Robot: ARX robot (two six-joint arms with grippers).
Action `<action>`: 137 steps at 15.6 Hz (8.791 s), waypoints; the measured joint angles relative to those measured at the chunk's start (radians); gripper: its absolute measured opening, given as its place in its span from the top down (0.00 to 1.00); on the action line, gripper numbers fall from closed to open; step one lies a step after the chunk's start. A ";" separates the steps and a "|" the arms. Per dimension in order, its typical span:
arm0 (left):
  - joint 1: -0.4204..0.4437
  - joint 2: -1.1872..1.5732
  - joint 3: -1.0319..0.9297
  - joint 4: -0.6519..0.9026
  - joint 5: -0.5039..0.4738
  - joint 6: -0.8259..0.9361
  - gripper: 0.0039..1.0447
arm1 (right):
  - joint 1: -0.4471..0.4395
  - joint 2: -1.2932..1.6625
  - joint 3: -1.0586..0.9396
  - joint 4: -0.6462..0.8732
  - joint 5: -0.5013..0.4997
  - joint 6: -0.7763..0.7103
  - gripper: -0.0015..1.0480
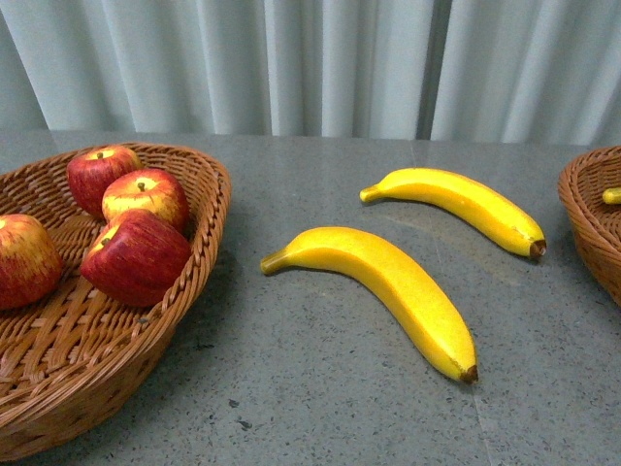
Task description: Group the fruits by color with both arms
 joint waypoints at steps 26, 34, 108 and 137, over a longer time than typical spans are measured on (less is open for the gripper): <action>0.159 -0.463 -0.097 -0.356 0.166 0.006 0.57 | 0.000 0.000 0.000 0.001 0.000 0.000 0.06; 0.159 -0.463 -0.097 -0.356 0.166 0.006 0.06 | 0.000 0.000 0.000 0.001 0.000 0.000 0.06; 0.159 -0.463 -0.097 -0.356 0.166 0.006 0.06 | -0.431 1.315 0.723 0.084 -0.528 -0.389 0.27; 0.159 -0.463 -0.097 -0.356 0.166 0.006 0.06 | 0.166 2.206 1.674 -0.336 -0.106 -0.452 0.06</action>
